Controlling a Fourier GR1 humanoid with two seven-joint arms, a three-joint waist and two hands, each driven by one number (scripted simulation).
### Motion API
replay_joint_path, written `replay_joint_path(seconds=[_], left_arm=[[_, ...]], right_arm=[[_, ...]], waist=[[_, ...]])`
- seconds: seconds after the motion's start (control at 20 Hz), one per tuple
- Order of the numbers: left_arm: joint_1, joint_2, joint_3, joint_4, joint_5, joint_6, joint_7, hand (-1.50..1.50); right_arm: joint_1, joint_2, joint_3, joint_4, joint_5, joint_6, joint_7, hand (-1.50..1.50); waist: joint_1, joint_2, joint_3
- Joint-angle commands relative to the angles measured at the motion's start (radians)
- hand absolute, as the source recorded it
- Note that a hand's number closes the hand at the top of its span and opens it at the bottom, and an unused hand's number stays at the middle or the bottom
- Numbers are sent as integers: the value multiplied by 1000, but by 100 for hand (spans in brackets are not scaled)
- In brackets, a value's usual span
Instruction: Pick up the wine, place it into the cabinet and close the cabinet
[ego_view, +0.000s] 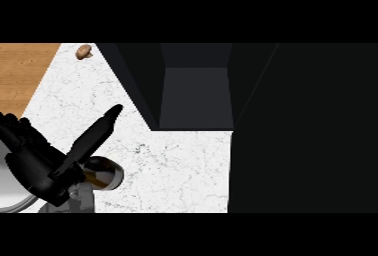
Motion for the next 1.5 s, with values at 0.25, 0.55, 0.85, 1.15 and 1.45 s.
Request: replay_joint_path(seconds=[0.25, 0.55, 0.85, 1.15, 1.45], left_arm=[[210, 21, -24, -91, 87, 68, -61, -150], [249, 48, -40, -45, 192, 124, -138, -150], [369, 52, -118, -70, 331, 182, -282, -150], [402, 70, -139, 12, 554, 225, -511, -150], [438, 2, -93, 101, 824, 150, -826, -150]], right_arm=[[85, 16, -20, -45, -28, 37, -37, -150], [10, 54, 67, -32, 65, -14, 8, -150], [11, 38, 42, -107, 28, -30, 93, -150], [57, 44, -4, 14, 13, 53, -77, -150], [-5, 42, 24, -20, 30, 11, 27, -150]], waist=[[-1, 0, 0], [1, 1, -1], [2, 0, -1], [2, 0, -1], [7, -1, -2]])
